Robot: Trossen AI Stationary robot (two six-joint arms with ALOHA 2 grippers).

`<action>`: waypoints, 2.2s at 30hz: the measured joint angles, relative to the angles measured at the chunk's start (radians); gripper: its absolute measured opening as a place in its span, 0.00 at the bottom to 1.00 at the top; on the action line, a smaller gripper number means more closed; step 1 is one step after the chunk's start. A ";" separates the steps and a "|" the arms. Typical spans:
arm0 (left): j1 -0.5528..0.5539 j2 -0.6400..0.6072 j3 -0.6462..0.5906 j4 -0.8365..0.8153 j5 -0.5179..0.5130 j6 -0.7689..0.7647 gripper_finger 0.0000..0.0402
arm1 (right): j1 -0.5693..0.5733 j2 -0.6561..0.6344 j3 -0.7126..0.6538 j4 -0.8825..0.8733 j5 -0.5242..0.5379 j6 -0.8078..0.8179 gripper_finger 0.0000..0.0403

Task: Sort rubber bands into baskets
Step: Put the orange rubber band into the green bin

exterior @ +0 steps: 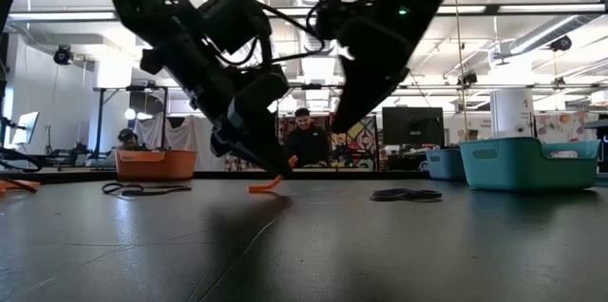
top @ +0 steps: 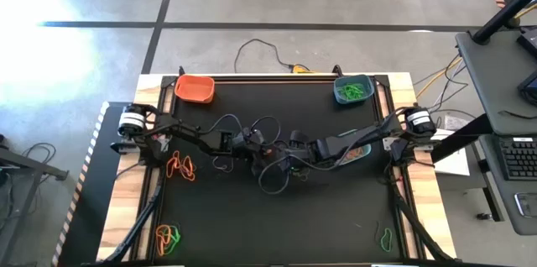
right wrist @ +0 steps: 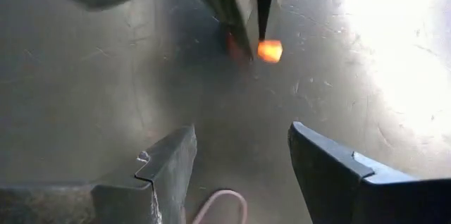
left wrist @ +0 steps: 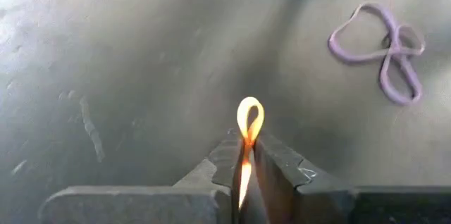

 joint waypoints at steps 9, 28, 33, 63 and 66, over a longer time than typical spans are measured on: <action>0.000 -0.002 -0.011 0.021 0.000 -0.008 0.16 | -0.040 0.011 0.002 0.004 -0.011 -0.121 0.54; -0.015 -0.566 -0.313 -0.011 -0.125 -0.046 0.17 | -0.157 0.061 -0.014 0.300 -0.155 -0.226 0.54; -0.020 -0.688 -0.386 -0.016 -0.151 -0.115 0.17 | -0.174 0.145 0.004 0.338 -0.230 -0.286 0.55; -0.050 -0.912 -0.328 -0.506 -0.092 -0.189 0.17 | -0.193 0.319 0.030 0.219 -0.285 -0.362 0.11; -0.050 -0.937 -0.284 -0.613 -0.126 -0.187 0.17 | -0.177 0.279 0.029 0.213 -0.269 -0.344 0.04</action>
